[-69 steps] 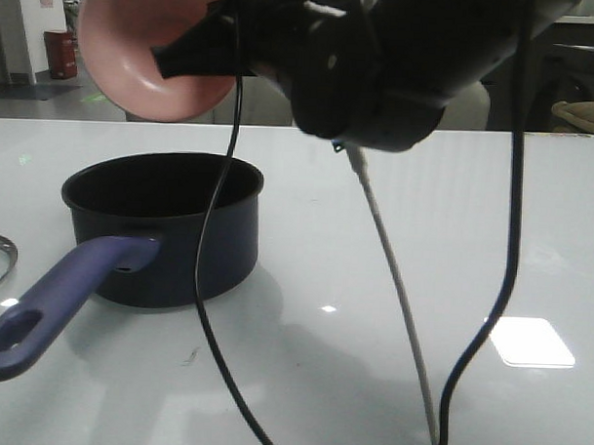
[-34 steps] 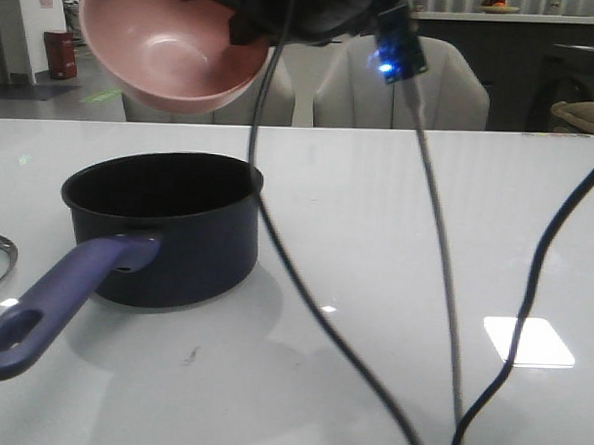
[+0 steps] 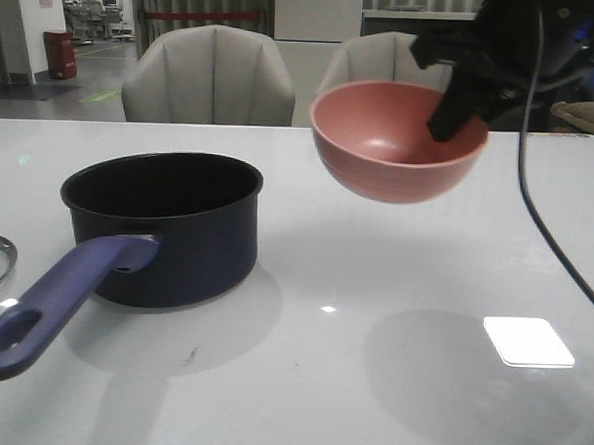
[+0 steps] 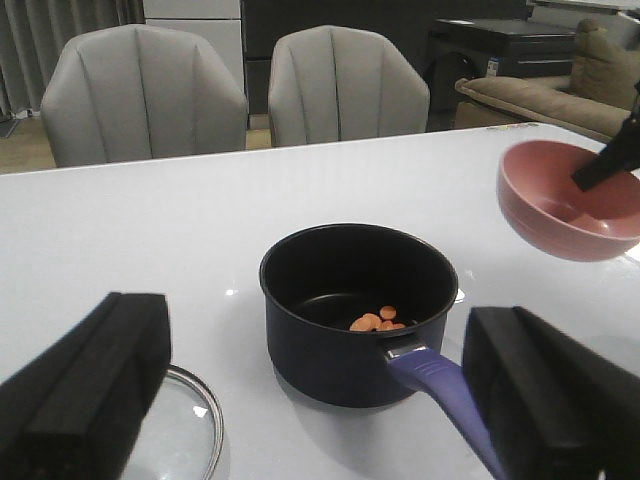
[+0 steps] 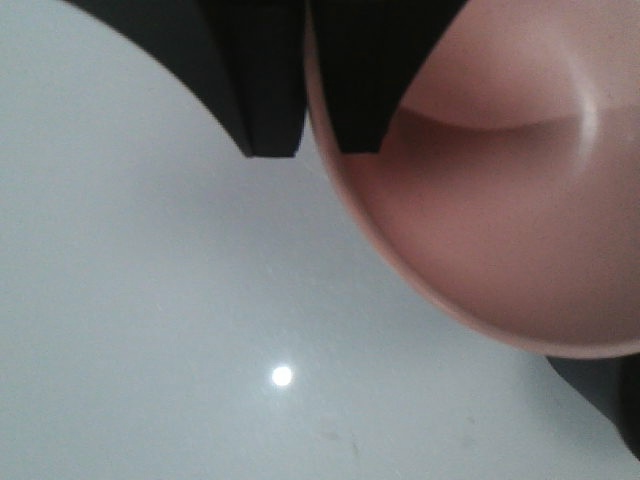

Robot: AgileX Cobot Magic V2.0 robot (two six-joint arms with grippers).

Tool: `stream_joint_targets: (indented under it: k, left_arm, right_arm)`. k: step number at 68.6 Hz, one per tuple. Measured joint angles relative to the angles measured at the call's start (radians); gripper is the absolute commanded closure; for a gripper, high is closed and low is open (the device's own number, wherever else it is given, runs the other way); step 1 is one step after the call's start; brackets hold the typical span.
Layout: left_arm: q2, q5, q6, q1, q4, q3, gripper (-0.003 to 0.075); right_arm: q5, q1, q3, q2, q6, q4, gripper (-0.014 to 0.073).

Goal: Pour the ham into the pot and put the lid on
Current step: 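Carry the empty pink bowl back and lower it onto the table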

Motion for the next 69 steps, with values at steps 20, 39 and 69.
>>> stream_joint_targets:
  k: [20, 39, 69]
  left_arm:
    - [0.0, 0.0, 0.0, 0.0, 0.0, 0.0, 0.0083]
    - [0.0, 0.0, 0.0, 0.0, 0.0, 0.0, 0.0083]
    - [0.0, 0.0, 0.002, 0.0, 0.0, 0.0, 0.0083]
  right_arm:
    - [0.027, -0.065, 0.094, 0.05, 0.006, -0.01, 0.046]
    - [-0.021, -0.065, 0.126, 0.054, 0.006, -0.011, 0.0438]
    - [-0.006, -0.065, 0.12, 0.128, 0.006, -0.011, 0.0122]
